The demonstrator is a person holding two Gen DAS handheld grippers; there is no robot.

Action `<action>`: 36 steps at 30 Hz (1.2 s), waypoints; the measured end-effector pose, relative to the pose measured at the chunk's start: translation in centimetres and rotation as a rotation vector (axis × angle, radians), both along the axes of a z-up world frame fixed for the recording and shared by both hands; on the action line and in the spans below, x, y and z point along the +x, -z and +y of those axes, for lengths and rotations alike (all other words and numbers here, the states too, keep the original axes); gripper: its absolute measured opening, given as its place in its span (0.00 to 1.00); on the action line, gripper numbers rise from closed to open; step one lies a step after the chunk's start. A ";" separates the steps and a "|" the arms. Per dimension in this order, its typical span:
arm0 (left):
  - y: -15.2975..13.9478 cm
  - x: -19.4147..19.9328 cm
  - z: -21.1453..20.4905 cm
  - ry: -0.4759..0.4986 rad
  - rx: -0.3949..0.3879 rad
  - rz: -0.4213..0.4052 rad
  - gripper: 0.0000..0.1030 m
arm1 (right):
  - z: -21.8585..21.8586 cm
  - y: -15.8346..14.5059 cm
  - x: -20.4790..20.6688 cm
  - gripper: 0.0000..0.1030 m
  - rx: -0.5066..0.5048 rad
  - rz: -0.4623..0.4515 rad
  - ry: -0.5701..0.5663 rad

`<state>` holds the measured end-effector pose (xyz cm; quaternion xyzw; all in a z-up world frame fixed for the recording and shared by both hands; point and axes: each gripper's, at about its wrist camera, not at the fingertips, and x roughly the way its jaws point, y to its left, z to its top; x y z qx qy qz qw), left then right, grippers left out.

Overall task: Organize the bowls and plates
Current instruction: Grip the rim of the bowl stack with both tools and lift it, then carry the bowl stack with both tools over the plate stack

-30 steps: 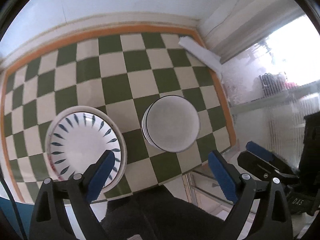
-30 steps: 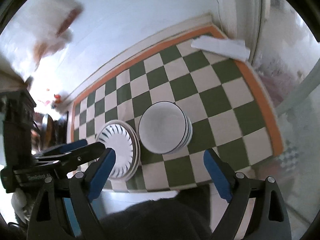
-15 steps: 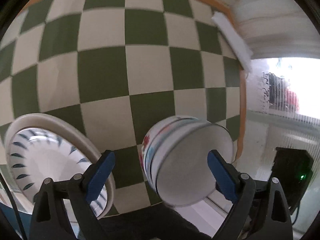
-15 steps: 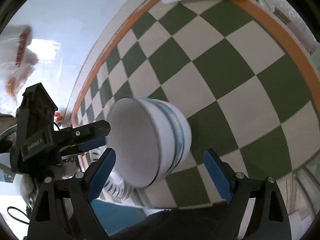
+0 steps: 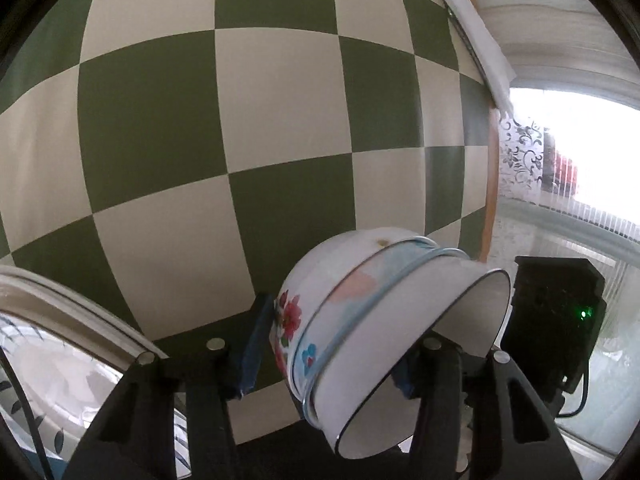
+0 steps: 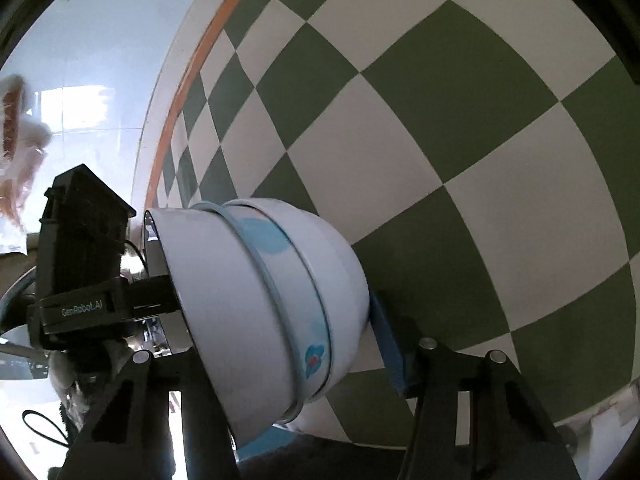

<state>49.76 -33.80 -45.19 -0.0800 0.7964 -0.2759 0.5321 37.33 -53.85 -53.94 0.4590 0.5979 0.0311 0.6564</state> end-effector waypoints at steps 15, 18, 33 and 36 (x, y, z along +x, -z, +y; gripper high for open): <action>-0.9 -0.7 0.3 -0.016 0.022 -0.068 0.48 | 0.9 0.0 2.1 0.51 0.016 0.006 -0.078; -1.3 -0.7 0.7 -0.032 0.018 -0.084 0.48 | 1.1 -0.7 2.4 0.49 -0.004 -0.013 -0.100; -4.5 -0.5 2.9 -0.118 0.011 -0.131 0.48 | 2.4 -3.9 5.1 0.49 -0.047 -0.071 -0.193; -5.5 -0.4 4.0 -0.150 0.006 -0.140 0.48 | 3.2 -5.1 6.1 0.49 -0.057 -0.085 -0.228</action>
